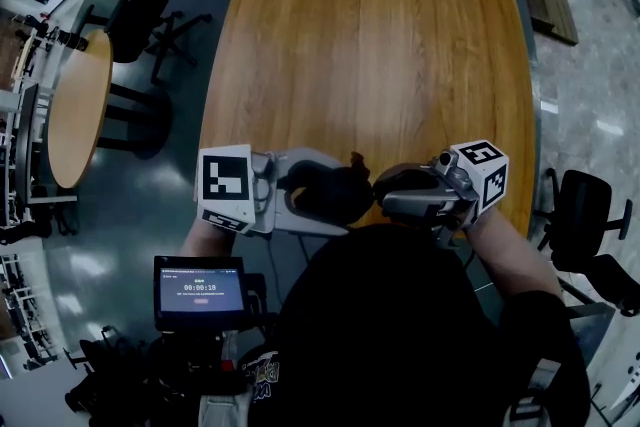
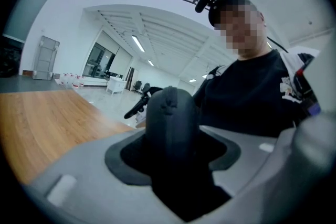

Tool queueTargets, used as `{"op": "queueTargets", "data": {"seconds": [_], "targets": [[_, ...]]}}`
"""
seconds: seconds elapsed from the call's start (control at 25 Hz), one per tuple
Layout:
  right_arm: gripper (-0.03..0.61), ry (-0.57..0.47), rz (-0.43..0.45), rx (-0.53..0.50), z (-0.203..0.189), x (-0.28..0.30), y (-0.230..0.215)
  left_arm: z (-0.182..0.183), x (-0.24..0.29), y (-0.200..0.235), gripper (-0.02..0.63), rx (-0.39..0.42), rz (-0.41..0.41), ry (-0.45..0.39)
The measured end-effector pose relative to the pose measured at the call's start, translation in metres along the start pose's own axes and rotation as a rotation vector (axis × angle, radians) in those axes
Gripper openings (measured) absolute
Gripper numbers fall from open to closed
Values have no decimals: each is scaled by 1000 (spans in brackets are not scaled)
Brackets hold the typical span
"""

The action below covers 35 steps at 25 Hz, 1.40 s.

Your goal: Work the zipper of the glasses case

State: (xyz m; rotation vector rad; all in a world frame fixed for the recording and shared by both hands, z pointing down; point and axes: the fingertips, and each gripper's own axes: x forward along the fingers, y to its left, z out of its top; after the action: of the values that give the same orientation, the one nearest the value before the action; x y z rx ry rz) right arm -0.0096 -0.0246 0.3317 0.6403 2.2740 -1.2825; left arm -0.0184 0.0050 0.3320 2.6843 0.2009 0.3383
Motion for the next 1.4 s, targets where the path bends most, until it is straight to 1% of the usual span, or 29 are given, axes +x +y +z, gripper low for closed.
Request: {"op": "queueTargets", "data": {"seconds": [0.24,0.28,0.36,0.44,0.56,0.64,0.72,0.84,0.88,0.96,1.12,1.24,1.32,1.4], "targets": [[44,-54,37,45,4,-3,-1,-9,4,-4,264,-10,-27,57],[30,-55,37,46,4,-4,-1,-10,5,-5,264,-13,-32,61],[28,-55,45,48,4,-4,1,-12,6,-5,264,-17,-43,65],[28,-53,65,42,6,-3,4,-17,6,-6,264,-35,-70,60],[35,-1,79,4,1,-1,10,-14,9,-11,265,-102,-123,28],[34,62,58,-39,-5,1,11,-12,9,-13,265,-128,-143,6],[35,100,40,-69,-7,2,11,-11,8,-13,265,-151,-159,-14],[41,125,25,-95,-7,3,9,-5,2,-9,265,-200,-189,-77],[33,127,17,-105,-6,4,9,-3,1,-8,265,-215,-199,-96],[29,132,-4,-133,-5,5,8,-1,2,-8,265,-234,-208,-116],[29,155,-77,-230,-2,7,6,-2,1,-5,265,-256,-209,-155],[28,169,-162,-340,4,6,3,1,-1,-1,264,-290,-214,-246],[28,198,-237,-456,10,9,1,4,-3,3,262,-317,-214,-325],[26,250,-323,-615,16,13,0,7,-6,7,262,-348,-215,-406]]}}
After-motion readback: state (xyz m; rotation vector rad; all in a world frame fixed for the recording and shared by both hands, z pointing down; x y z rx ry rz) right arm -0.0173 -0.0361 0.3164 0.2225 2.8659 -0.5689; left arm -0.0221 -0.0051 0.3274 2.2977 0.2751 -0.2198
